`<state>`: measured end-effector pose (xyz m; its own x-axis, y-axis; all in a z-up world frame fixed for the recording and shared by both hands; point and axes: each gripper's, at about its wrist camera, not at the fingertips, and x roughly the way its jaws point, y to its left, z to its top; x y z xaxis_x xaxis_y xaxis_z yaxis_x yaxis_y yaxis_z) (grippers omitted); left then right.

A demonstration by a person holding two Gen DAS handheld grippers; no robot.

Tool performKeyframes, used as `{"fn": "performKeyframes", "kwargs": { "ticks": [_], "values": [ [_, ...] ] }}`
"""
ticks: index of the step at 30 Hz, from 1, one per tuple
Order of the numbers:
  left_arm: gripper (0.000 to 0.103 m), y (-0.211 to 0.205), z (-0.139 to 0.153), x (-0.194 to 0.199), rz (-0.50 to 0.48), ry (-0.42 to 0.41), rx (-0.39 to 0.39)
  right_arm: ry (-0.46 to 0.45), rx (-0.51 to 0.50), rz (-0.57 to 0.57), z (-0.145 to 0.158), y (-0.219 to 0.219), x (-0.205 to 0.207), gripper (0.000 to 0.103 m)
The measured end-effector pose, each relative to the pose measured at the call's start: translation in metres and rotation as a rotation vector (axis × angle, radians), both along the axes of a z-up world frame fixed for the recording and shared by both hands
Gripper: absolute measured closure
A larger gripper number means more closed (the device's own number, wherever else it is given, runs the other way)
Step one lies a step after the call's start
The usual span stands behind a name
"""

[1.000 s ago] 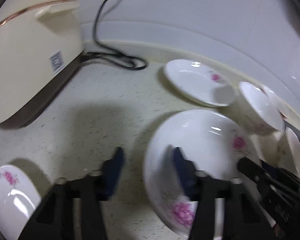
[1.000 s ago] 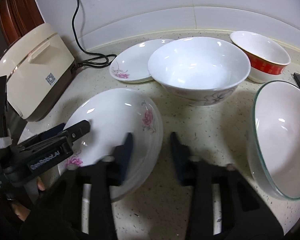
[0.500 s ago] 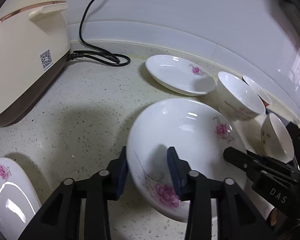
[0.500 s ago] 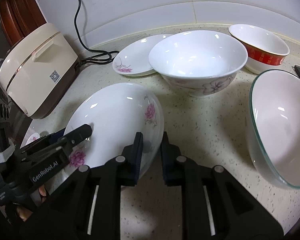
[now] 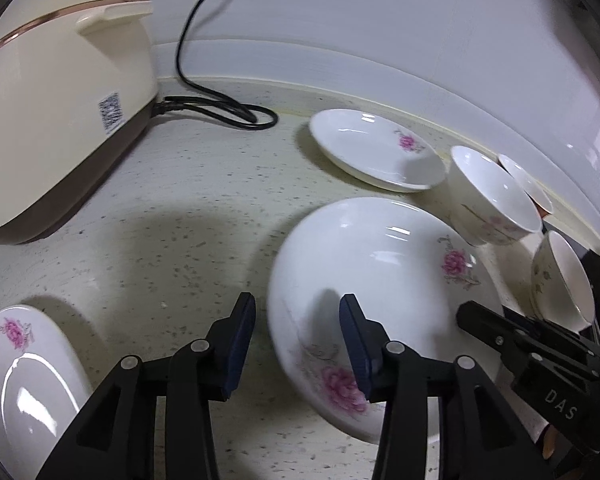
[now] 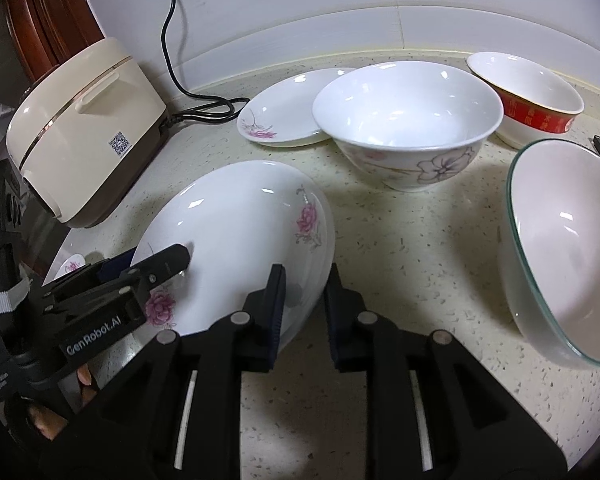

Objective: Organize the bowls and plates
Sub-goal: 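Lift the second plate with both tools and carry it toward the placed plate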

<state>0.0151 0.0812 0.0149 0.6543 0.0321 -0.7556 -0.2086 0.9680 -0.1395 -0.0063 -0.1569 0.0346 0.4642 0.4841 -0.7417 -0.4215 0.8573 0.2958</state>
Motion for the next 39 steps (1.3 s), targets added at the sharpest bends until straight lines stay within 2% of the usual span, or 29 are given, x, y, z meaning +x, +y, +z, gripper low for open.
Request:
{"fn": "performKeyframes", "kwargs": {
  "ticks": [2, 3, 6, 9, 14, 21, 31, 39],
  "values": [
    [0.061, -0.001, 0.0, 0.0, -0.01, -0.001, 0.005, -0.004, -0.007, 0.001, 0.0, 0.001, -0.001, 0.079],
    [0.067, -0.003, 0.001, -0.001, -0.036, -0.007, -0.011, -0.007, -0.013, -0.001, 0.0, 0.001, -0.002, 0.081],
    [0.068, -0.006, 0.002, -0.003, -0.051, -0.009, -0.004, -0.011, -0.018, -0.012, 0.0, 0.0, -0.004, 0.082],
    [0.075, -0.001, 0.002, -0.002, -0.056, -0.01, -0.048, -0.006, -0.004, -0.041, 0.0, -0.005, -0.003, 0.083],
    [0.075, -0.006, 0.002, -0.002, -0.053, -0.021, -0.016, -0.008, -0.009, -0.048, 0.0, -0.004, -0.004, 0.083],
    [0.075, -0.001, 0.001, -0.001, -0.055, -0.026, -0.054, -0.007, -0.004, -0.054, -0.001, -0.006, -0.003, 0.083],
    [0.076, 0.009, -0.001, -0.002, -0.054, -0.048, -0.146, 0.013, 0.044, -0.135, -0.003, -0.01, -0.007, 0.084],
    [0.075, 0.009, -0.001, -0.002, -0.054, -0.05, -0.145, 0.02, 0.063, -0.15, -0.002, -0.012, -0.011, 0.085]
  ]
}}
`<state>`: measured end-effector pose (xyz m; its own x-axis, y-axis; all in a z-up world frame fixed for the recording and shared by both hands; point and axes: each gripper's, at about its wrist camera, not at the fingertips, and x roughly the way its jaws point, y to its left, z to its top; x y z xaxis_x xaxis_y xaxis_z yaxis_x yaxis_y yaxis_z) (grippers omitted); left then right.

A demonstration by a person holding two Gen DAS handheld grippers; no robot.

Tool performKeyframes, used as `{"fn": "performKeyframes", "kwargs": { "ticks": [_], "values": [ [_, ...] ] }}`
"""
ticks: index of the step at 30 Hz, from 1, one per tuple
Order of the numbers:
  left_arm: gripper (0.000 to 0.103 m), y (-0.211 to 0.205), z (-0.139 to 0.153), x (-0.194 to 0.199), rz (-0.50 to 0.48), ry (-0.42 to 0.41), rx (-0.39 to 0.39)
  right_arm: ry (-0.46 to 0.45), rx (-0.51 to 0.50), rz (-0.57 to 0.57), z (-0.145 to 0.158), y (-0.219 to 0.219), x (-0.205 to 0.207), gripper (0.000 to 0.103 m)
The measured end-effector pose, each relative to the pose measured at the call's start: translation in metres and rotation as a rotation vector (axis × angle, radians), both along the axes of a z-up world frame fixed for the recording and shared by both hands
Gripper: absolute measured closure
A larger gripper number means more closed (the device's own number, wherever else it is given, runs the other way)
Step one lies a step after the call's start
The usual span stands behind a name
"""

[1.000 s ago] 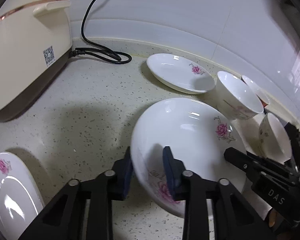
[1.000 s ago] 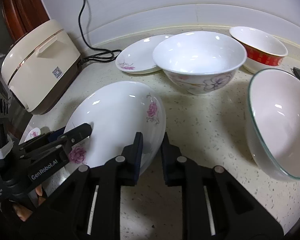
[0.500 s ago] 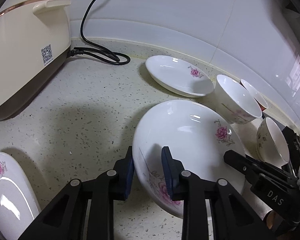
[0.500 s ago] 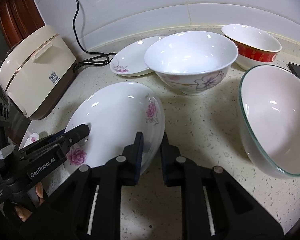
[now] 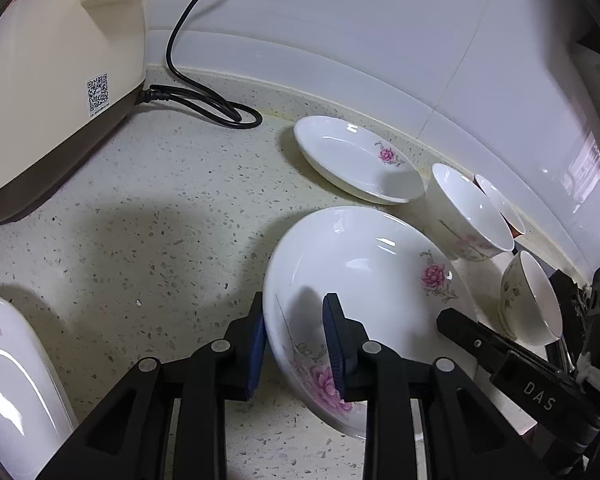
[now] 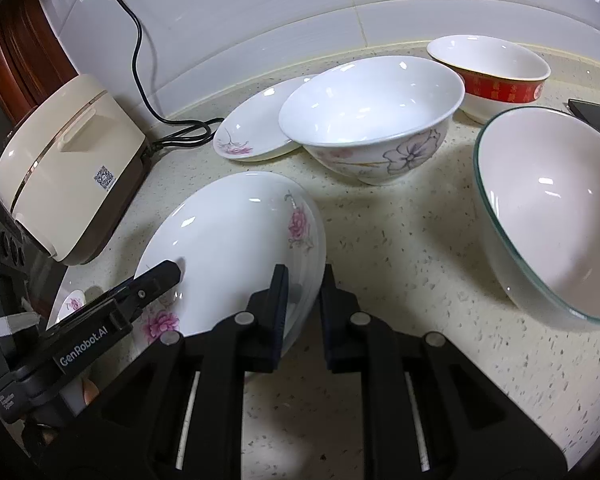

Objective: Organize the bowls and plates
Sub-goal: 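Lift the second plate with both tools and carry it toward the placed plate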

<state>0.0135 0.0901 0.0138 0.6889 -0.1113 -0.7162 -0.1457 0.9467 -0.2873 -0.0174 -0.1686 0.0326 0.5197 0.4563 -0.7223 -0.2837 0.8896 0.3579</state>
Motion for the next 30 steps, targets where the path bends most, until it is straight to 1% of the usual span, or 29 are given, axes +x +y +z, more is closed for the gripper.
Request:
{"fn": "performKeyframes", "kwargs": {
  "ticks": [2, 6, 12, 16, 21, 23, 25, 28, 29, 30],
  "values": [
    [0.075, 0.0, 0.0, 0.0, 0.001, -0.001, -0.003, -0.004, 0.007, -0.008, 0.001, -0.001, -0.003, 0.085],
    [0.075, 0.007, -0.001, -0.002, 0.003, -0.012, -0.052, -0.018, 0.02, -0.009, 0.003, -0.004, -0.005, 0.085],
    [0.075, 0.012, -0.001, -0.005, 0.018, -0.017, -0.071, -0.016, 0.018, 0.004, 0.003, -0.004, -0.007, 0.085],
    [0.075, 0.009, -0.001, -0.004, 0.011, -0.014, -0.058, -0.016, 0.0, -0.007, 0.003, -0.003, -0.009, 0.085],
    [0.076, 0.008, -0.001, -0.003, 0.004, -0.014, -0.062, -0.034, 0.019, -0.027, 0.005, -0.004, -0.015, 0.085],
    [0.076, 0.003, 0.001, -0.004, 0.003, -0.012, -0.039, -0.05, 0.034, -0.049, 0.008, -0.008, -0.019, 0.085],
    [0.076, -0.004, 0.007, -0.009, -0.016, -0.041, -0.028, -0.063, 0.044, -0.087, 0.01, -0.013, -0.024, 0.085],
    [0.076, -0.008, 0.02, -0.022, -0.065, -0.111, -0.029, -0.085, 0.051, -0.133, 0.013, -0.019, -0.033, 0.085],
    [0.076, -0.007, 0.02, -0.024, -0.07, -0.114, -0.035, -0.087, 0.048, -0.136, 0.014, -0.019, -0.038, 0.085],
    [0.076, -0.003, 0.019, -0.027, -0.075, -0.11, -0.063, -0.09, 0.04, -0.138, 0.014, -0.018, -0.041, 0.085]
  ]
}}
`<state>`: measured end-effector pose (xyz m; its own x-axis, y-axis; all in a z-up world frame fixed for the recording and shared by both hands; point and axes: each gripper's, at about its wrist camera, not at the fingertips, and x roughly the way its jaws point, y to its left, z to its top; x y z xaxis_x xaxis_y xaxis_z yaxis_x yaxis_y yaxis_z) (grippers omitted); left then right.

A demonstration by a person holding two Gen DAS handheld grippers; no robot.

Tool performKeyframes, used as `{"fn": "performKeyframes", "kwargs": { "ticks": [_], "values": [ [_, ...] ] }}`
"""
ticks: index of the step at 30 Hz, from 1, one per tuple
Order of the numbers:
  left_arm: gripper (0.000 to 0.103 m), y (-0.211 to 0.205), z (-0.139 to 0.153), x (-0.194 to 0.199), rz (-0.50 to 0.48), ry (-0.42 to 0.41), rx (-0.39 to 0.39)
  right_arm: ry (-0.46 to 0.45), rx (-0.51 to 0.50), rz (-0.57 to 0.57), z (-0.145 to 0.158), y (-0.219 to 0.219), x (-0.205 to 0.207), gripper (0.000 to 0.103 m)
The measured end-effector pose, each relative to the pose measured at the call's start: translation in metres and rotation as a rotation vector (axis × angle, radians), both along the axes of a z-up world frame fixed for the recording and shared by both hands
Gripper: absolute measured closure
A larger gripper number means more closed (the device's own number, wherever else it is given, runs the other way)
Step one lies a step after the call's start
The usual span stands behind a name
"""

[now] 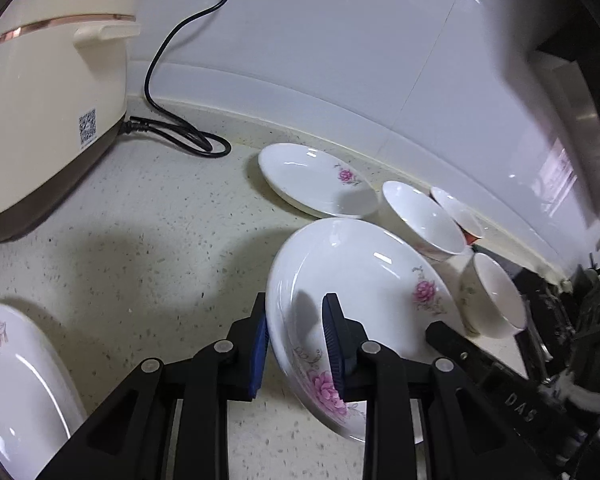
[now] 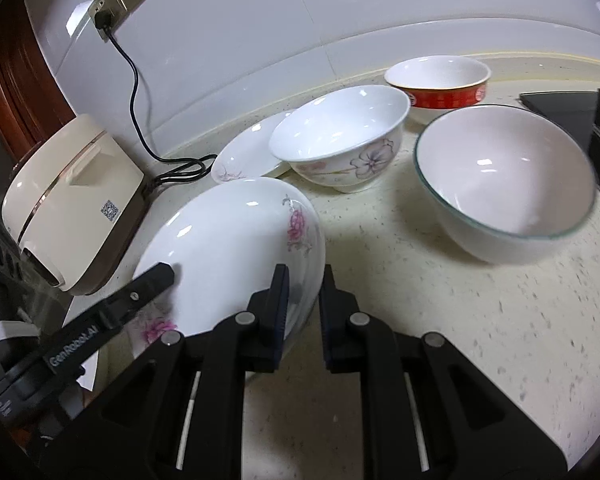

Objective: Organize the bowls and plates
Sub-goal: 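Lift the second plate with both tools and carry it toward the placed plate, then lower the second plate onto the placed plate and open the left tool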

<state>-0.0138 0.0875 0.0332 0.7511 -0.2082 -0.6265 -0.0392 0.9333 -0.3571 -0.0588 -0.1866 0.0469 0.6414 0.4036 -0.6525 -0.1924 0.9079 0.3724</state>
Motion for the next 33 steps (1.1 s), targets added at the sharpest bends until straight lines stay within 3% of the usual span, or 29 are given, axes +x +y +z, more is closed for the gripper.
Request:
{"fn": "performKeyframes", "kwargs": {
  "ticks": [5, 14, 22, 33],
  "values": [
    [0.076, 0.016, 0.002, -0.02, 0.013, -0.013, -0.056, -0.014, 0.008, 0.004, 0.002, 0.009, -0.021, 0.085],
    [0.076, 0.026, 0.032, -0.052, 0.067, -0.097, 0.002, -0.04, 0.084, 0.038, 0.007, 0.023, -0.05, 0.085],
    [0.076, 0.039, 0.031, -0.091, 0.115, -0.116, 0.039, -0.052, 0.115, 0.106, 0.008, 0.043, -0.065, 0.084],
    [0.076, 0.09, 0.034, -0.131, 0.229, -0.121, 0.062, -0.067, 0.15, 0.225, 0.01, 0.098, -0.083, 0.084]
  ]
}}
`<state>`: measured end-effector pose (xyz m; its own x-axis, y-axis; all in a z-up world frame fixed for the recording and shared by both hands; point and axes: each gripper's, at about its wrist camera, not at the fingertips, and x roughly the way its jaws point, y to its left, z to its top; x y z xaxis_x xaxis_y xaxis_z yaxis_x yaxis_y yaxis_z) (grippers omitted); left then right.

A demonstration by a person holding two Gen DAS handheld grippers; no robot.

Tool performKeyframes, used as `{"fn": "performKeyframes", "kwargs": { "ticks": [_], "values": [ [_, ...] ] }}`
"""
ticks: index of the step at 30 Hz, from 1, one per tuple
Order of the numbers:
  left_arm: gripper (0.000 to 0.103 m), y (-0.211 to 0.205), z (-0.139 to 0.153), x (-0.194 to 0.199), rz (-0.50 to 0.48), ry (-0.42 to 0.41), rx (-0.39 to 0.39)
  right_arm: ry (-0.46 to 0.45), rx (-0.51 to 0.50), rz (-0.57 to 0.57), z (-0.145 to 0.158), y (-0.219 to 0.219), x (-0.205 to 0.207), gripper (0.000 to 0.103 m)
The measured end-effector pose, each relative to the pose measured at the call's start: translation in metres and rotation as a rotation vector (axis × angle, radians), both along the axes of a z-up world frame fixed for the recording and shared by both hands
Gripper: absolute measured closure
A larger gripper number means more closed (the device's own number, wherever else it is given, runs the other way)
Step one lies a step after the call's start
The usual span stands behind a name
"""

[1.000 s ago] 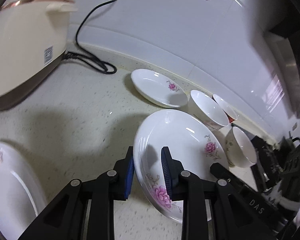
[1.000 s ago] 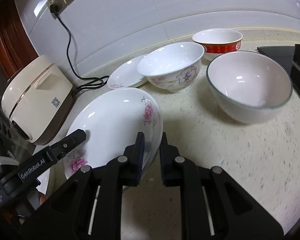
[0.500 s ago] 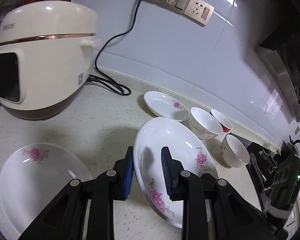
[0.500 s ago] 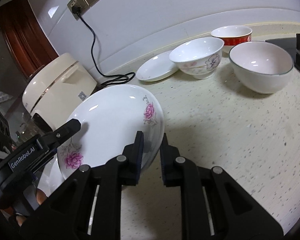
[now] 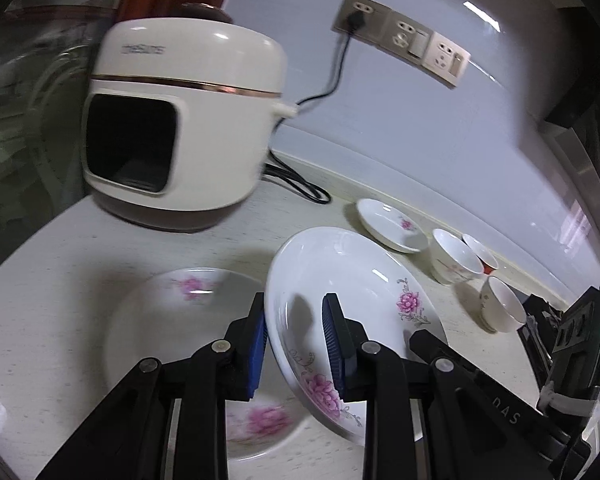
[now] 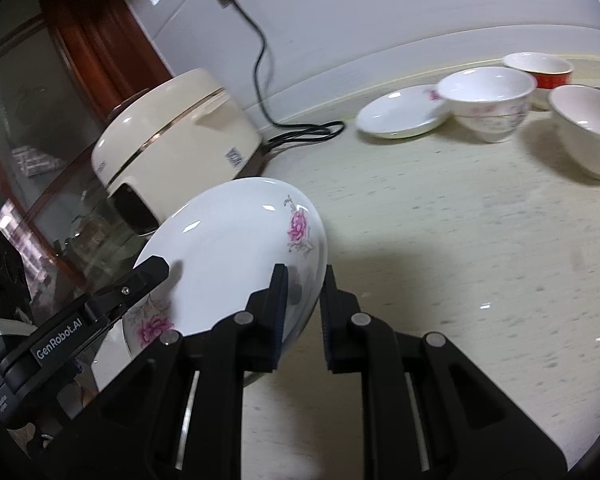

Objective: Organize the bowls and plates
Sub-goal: 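Lower the second plate onto the placed plate and open the left tool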

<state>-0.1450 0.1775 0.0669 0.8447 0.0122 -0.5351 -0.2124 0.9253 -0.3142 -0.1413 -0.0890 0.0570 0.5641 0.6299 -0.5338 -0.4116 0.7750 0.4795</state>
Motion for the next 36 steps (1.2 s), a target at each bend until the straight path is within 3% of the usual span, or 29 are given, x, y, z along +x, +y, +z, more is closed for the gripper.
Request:
{"fn": "performKeyframes", "kwargs": {
  "ticks": [12, 26, 32, 36],
  "values": [
    [0.076, 0.034, -0.014, -0.011, 0.069, 0.016, -0.035, -0.034, -0.042, 0.059, -0.001, 0.04, -0.007, 0.084],
    [0.076, 0.062, -0.043, -0.01, 0.116, 0.096, -0.065, 0.01, -0.077, 0.142, -0.009, 0.067, -0.007, 0.084],
    [0.076, 0.066, -0.042, -0.014, 0.147, 0.087, -0.04, 0.022, -0.094, 0.183, -0.011, 0.076, -0.005, 0.084],
    [0.076, 0.072, -0.046, -0.015, 0.156, 0.091, -0.064, 0.022, -0.095, 0.197, -0.012, 0.081, -0.004, 0.084]
  ]
}}
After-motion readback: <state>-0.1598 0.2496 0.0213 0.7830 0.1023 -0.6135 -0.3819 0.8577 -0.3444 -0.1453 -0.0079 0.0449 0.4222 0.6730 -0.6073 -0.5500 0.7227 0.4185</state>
